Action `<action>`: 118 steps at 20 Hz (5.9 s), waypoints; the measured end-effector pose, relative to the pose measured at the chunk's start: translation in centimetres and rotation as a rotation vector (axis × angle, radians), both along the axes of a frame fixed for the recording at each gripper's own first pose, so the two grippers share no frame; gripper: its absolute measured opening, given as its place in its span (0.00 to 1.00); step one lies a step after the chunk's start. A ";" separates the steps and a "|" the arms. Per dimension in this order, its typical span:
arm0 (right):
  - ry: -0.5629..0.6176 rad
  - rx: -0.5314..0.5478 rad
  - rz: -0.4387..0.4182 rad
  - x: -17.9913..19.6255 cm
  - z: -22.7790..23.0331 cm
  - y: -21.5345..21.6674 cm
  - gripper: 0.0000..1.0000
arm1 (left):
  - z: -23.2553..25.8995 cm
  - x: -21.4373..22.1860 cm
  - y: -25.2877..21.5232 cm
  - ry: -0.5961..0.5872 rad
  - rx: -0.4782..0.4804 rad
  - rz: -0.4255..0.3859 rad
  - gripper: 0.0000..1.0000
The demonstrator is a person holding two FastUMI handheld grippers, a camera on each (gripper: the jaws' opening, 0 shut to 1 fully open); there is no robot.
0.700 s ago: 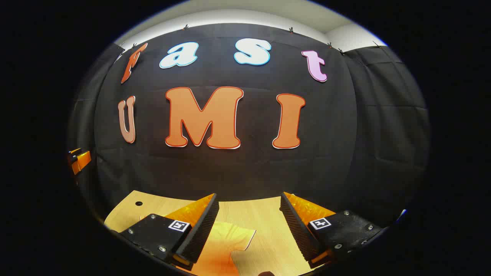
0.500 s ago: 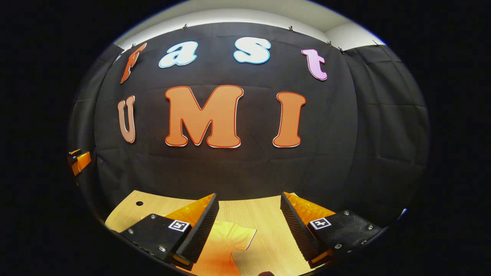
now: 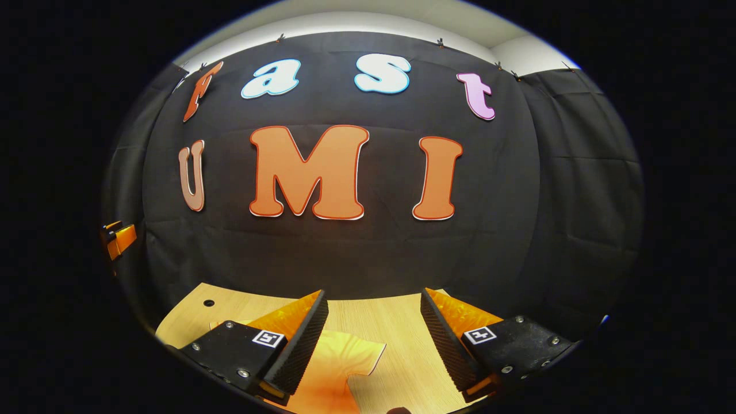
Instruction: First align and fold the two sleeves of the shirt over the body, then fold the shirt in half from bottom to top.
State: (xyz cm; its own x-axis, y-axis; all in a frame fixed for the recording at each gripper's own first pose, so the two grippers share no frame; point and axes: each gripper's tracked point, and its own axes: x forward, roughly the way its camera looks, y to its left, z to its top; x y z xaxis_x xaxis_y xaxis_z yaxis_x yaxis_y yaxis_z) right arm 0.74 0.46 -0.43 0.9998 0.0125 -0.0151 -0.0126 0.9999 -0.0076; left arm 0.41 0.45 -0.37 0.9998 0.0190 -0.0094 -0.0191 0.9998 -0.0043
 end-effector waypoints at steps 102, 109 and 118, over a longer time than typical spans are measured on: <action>0.571 0.112 0.310 14.3 -17.9 20.4 0.99 | -17.9 4.1 4.5 0.430 -0.214 -0.154 0.98; 0.473 0.118 0.305 12.0 -12.5 16.6 0.98 | -25.4 6.4 2.4 0.675 -0.183 -0.169 0.98; 0.328 0.066 0.270 10.0 -7.8 11.2 0.98 | -34.5 9.7 -1.2 1.047 -0.207 -0.168 0.98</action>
